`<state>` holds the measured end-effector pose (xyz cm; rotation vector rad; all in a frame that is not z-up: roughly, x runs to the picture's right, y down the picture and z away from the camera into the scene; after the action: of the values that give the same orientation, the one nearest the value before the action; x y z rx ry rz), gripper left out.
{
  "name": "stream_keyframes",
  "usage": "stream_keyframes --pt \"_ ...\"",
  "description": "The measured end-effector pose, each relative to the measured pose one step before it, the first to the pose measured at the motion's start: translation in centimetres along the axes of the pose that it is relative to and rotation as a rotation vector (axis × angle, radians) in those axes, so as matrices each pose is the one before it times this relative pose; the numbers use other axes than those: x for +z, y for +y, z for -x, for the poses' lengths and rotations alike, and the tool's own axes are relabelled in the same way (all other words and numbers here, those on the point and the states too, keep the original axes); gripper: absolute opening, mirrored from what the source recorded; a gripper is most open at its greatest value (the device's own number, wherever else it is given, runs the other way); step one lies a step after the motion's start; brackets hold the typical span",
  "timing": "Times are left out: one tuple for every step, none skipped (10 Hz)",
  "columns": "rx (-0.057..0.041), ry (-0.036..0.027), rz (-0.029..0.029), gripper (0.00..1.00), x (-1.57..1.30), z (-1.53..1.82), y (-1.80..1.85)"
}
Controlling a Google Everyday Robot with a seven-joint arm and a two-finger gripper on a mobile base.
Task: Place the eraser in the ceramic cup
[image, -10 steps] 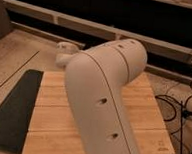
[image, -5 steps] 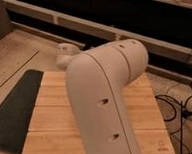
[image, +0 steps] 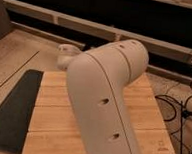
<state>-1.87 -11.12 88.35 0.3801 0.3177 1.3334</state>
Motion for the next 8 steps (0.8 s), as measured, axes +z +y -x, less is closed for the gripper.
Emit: stream_keyframes --pt "-0.00004 -0.00075 -0.00058 0.8 0.017 -0.024 0.064" --pt "0.00004 -0.0002 0.0 0.8 0.002 -0.022 0.058" --pt "0.00207 -0.00118 0.00187 0.8 -0.111 0.099 0.031" --pt "0.0069 0.0062 0.01098 0.8 -0.203 -0.002 0.163" --pt "0.00962 0.01907 0.03353 0.8 -0.481 -0.019 0.388" --pt "0.01444 0.02013 0.03829 0.8 -0.499 0.036 0.342" --pt "0.01597 0.02082 0.04157 0.8 -0.519 0.009 0.355" --pt "0.00579 0.00512 0.00926 0.8 -0.113 0.03 -0.056"
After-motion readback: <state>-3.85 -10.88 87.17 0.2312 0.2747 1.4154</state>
